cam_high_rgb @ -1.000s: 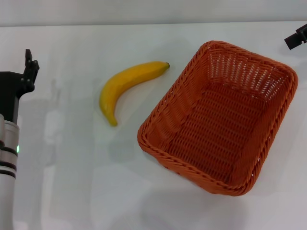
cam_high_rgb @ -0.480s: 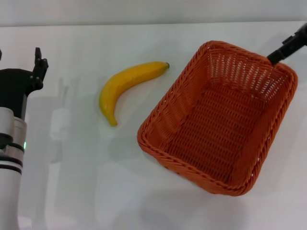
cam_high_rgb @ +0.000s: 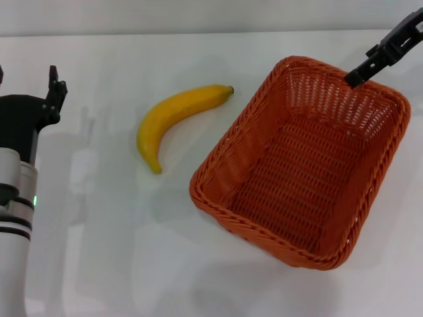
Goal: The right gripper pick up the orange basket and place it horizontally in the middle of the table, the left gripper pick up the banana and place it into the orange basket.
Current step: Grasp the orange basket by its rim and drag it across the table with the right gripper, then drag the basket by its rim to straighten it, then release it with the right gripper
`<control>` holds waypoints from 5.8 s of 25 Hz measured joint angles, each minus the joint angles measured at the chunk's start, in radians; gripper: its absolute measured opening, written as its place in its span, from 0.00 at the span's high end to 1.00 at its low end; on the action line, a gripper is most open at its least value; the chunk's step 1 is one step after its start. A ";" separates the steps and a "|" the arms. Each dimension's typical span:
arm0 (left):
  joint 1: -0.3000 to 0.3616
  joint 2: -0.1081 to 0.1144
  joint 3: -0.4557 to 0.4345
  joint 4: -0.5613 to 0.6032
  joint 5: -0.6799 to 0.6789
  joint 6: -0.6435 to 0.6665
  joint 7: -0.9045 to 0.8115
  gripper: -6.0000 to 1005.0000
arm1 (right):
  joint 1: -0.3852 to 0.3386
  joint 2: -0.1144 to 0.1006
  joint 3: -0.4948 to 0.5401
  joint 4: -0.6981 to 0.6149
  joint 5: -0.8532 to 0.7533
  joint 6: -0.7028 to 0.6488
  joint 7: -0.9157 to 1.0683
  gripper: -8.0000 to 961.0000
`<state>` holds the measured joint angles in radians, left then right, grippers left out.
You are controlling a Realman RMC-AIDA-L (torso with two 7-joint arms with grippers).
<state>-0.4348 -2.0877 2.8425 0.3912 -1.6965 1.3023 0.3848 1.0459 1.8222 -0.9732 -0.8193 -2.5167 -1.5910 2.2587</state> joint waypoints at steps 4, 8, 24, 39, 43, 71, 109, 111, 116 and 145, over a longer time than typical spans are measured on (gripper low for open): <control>0.000 0.000 0.001 0.000 0.000 0.000 0.000 0.16 | 0.001 0.026 -0.023 -0.009 -0.026 0.044 -0.001 0.11; 0.001 -0.001 0.001 0.000 0.008 0.000 0.000 0.16 | -0.005 0.042 -0.048 -0.011 -0.040 0.085 -0.001 0.11; -0.001 -0.001 0.000 -0.006 0.019 -0.021 0.000 0.16 | -0.032 0.088 -0.113 -0.007 -0.064 0.222 -0.011 0.11; -0.005 0.002 0.000 -0.018 0.023 -0.036 0.000 0.16 | -0.073 0.129 -0.145 0.003 -0.108 0.308 -0.012 0.11; -0.005 0.002 0.000 -0.018 0.026 -0.046 -0.002 0.16 | -0.085 0.132 -0.147 0.003 -0.108 0.314 -0.012 0.11; -0.003 0.003 0.000 -0.019 0.026 -0.048 -0.007 0.16 | -0.167 0.153 -0.215 -0.112 -0.134 0.320 -0.007 0.63; -0.023 0.002 0.000 -0.032 0.049 -0.049 -0.009 0.16 | -0.080 0.008 0.178 0.090 -0.013 -0.082 0.081 0.83; -0.024 0.003 0.000 -0.032 0.049 -0.049 -0.009 0.16 | -0.087 -0.010 0.181 0.127 0.030 -0.085 0.081 0.83; -0.032 0.003 0.000 -0.032 0.052 -0.054 -0.009 0.16 | -0.104 -0.038 0.188 0.173 0.089 -0.082 0.079 0.83; -0.062 0.001 -0.005 -0.044 0.044 -0.075 -0.008 0.16 | -0.286 -0.005 0.350 0.215 0.239 0.049 0.066 0.83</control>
<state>-0.4965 -2.0868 2.8372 0.3476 -1.6523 1.2272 0.3763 0.7594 1.8175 -0.6232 -0.6045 -2.2774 -1.5418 2.3252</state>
